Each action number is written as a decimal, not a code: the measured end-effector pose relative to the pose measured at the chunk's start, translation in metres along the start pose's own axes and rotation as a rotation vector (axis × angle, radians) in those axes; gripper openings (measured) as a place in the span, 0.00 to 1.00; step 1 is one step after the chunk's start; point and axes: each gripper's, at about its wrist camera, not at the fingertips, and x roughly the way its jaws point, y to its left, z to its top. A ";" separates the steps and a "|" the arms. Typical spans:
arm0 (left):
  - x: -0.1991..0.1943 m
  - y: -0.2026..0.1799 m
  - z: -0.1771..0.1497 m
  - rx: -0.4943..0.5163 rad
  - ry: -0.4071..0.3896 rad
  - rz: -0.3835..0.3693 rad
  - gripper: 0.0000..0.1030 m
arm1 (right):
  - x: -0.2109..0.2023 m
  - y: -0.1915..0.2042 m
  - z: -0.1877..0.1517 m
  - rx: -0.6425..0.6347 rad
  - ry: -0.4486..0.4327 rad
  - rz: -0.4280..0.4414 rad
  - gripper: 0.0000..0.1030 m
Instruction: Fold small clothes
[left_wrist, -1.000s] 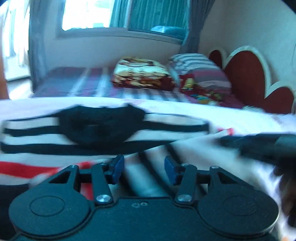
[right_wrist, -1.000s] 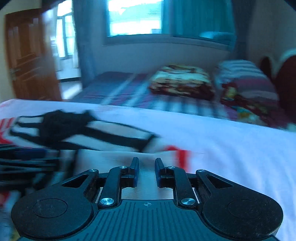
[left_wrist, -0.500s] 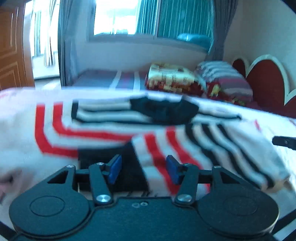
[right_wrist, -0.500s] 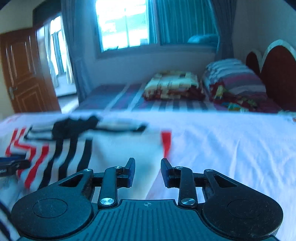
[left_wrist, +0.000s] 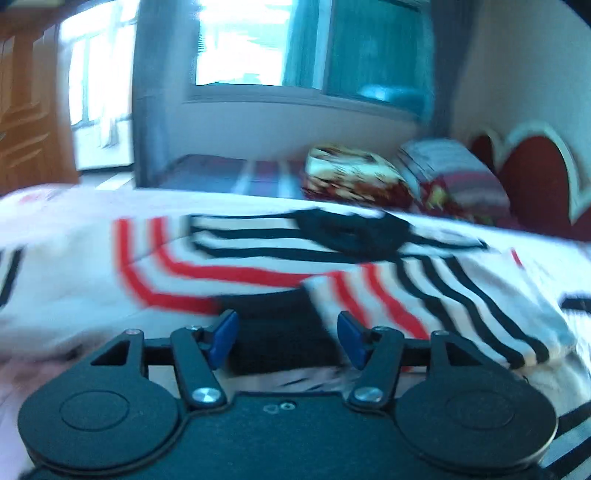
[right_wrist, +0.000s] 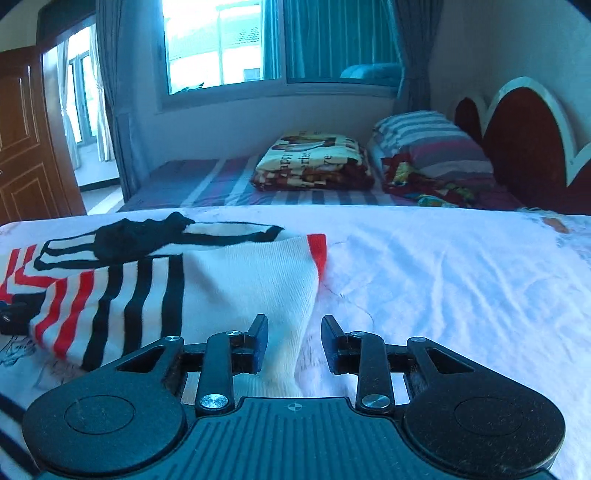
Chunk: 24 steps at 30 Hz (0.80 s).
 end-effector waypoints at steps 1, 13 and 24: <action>0.004 0.011 0.000 -0.028 0.018 0.016 0.52 | -0.003 0.002 -0.003 0.007 0.000 0.001 0.31; 0.040 0.040 0.032 -0.026 0.057 -0.138 0.05 | -0.010 0.029 -0.025 0.082 0.054 -0.085 0.31; -0.015 0.113 -0.004 -0.010 0.110 -0.152 0.51 | -0.038 0.052 -0.020 0.134 0.043 -0.126 0.31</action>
